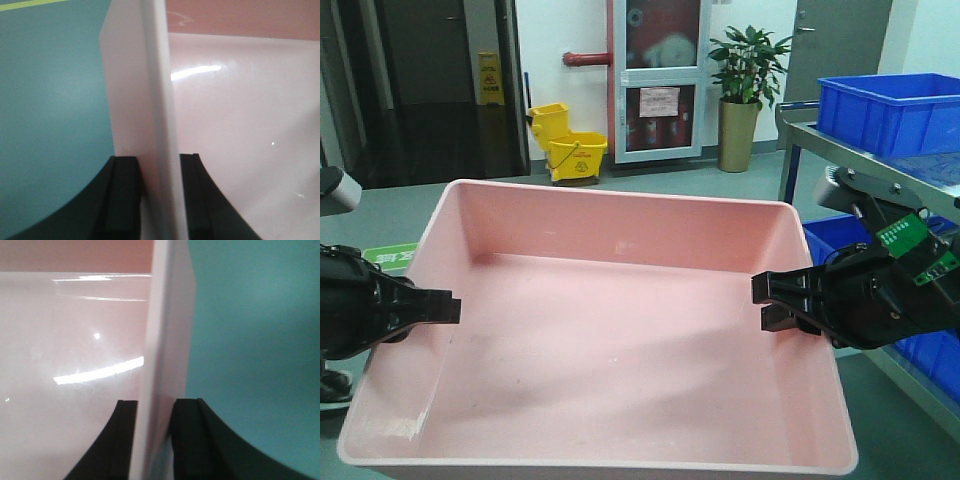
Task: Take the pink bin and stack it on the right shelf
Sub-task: 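Hold the pink bin with both grippers while the base drives to the table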
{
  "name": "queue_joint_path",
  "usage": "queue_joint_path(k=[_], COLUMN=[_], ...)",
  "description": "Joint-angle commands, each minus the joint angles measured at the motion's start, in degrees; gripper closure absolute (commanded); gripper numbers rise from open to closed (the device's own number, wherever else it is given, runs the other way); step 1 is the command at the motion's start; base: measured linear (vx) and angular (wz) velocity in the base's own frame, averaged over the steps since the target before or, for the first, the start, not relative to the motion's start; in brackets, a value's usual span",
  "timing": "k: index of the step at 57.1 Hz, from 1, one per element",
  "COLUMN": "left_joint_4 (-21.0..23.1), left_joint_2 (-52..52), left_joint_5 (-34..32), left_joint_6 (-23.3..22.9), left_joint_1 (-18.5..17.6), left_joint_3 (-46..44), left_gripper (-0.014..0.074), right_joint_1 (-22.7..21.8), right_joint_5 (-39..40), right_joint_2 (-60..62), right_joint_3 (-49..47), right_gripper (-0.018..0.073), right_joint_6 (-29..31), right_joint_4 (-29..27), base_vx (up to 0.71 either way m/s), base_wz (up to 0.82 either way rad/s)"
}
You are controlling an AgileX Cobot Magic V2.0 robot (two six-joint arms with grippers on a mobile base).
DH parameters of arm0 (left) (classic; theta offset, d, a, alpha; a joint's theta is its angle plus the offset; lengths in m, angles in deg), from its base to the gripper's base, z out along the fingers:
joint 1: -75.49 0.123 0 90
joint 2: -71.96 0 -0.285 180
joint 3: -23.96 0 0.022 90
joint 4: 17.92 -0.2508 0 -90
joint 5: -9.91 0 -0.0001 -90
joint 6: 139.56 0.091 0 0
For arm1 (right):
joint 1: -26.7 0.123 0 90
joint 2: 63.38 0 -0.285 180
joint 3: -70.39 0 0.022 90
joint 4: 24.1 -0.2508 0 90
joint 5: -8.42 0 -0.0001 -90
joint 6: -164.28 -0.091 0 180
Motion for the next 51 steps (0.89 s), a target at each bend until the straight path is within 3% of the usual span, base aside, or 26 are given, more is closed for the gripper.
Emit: queue_joint_path(k=[1, 51], left_joint_4=[3.2, 3.1], left_joint_2=[2.3, 2.3], left_joint_5=[-4.3, -4.3], left_joint_6=[-0.1, -0.1], left_joint_1=[0.0, 0.0], left_joint_3=[-2.1, -2.1], left_gripper=[0.0598, 0.0598], right_joint_1=[-0.9, -0.9], right_joint_5=[5.0, 5.1], right_joint_2=[1.7, 1.7], right_joint_3=[-1.7, -1.7], right_gripper=[0.0568, 0.0568], right_joint_6=[-0.6, -0.6], right_joint_4=[2.1, 1.9], base_vx=[0.42, 0.47], base_wz=[-0.14, -0.12])
